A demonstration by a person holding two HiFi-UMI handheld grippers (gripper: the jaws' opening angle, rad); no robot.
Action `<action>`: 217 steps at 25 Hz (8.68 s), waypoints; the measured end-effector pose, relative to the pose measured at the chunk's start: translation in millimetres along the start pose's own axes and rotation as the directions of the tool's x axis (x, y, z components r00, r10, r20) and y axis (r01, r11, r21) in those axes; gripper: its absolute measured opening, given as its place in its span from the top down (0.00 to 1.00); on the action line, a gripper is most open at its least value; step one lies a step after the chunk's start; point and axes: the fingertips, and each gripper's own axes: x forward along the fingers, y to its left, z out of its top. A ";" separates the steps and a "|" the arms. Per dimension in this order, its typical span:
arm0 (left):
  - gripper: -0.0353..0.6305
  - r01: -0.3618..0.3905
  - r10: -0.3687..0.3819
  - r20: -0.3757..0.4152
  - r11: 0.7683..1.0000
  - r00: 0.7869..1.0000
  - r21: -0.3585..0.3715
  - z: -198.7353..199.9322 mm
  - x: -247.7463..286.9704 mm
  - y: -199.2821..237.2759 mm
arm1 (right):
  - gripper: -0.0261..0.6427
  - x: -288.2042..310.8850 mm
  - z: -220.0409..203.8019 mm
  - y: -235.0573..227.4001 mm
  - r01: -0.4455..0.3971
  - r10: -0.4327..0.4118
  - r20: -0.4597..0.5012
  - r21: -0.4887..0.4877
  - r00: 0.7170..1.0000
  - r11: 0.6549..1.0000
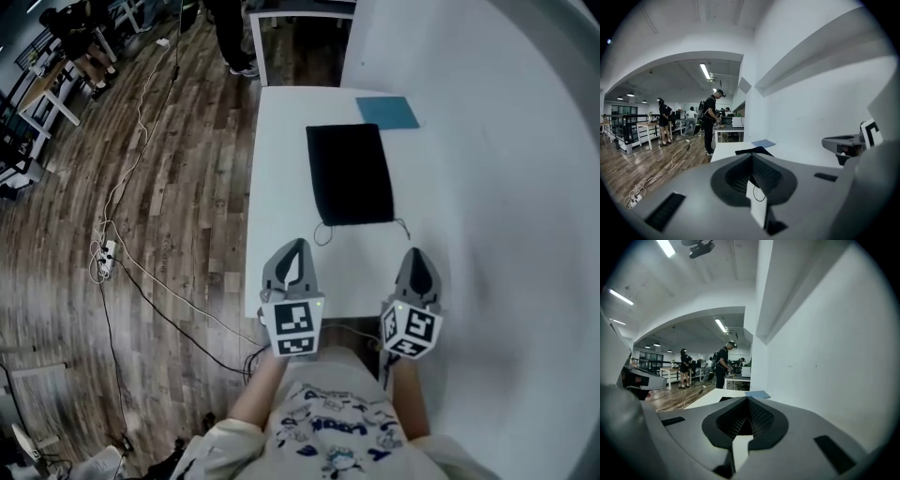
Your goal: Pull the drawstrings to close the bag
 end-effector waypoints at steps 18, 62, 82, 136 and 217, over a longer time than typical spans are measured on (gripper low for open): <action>0.95 0.190 -0.198 -0.326 0.980 0.925 -0.057 -77.5 101.7 1.7 | 0.96 87.8 -71.8 -24.2 0.100 -0.092 -0.279 0.013 0.956 0.995; 0.94 0.193 -0.251 -0.588 0.968 0.769 -0.161 -171.9 140.8 -43.7 | 0.95 144.8 -183.4 -53.8 -0.333 0.209 -0.568 -0.123 0.796 0.935; 0.94 0.007 -0.068 -0.490 0.992 0.869 -0.126 -101.2 115.2 9.4 | 0.95 123.1 -78.9 -53.7 -0.040 0.003 -0.382 -0.088 0.924 0.995; 0.94 -0.512 0.458 -0.313 0.851 0.832 -0.116 4.7 33.7 197.9 | 0.95 91.2 32.3 -130.6 0.413 -0.400 -0.198 0.031 0.895 0.910; 0.87 0.066 -0.074 -0.081 0.993 0.994 -0.101 52.2 57.3 -4.9 | 0.92 70.2 50.6 46.6 -0.159 0.173 -0.108 0.128 0.979 0.979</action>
